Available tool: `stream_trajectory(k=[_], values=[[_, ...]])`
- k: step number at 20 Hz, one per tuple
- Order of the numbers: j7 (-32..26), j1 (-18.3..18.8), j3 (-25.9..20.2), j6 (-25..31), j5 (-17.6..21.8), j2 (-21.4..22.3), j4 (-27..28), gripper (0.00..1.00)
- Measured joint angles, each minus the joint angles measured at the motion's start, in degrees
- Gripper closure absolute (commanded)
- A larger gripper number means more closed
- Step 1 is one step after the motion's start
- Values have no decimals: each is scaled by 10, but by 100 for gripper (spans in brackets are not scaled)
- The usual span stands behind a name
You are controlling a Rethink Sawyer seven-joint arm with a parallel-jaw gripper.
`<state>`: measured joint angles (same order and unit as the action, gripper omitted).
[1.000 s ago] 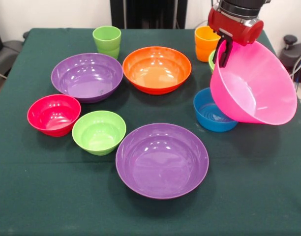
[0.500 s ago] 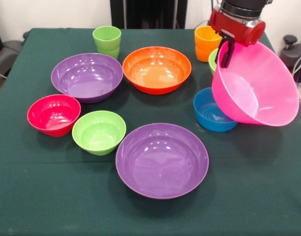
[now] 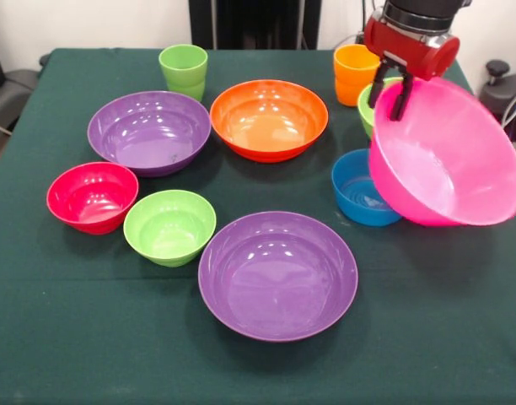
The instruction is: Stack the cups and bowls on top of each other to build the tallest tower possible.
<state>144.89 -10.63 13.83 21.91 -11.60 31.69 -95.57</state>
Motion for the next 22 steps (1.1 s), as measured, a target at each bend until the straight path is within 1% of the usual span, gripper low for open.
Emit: stream_trajectory(k=[5,16,22], values=[[0,4,-4,0,15,7,-1,0],[0,38,-10,0,45,25,-6,0],[0,41,-10,0,47,26,-8,0]])
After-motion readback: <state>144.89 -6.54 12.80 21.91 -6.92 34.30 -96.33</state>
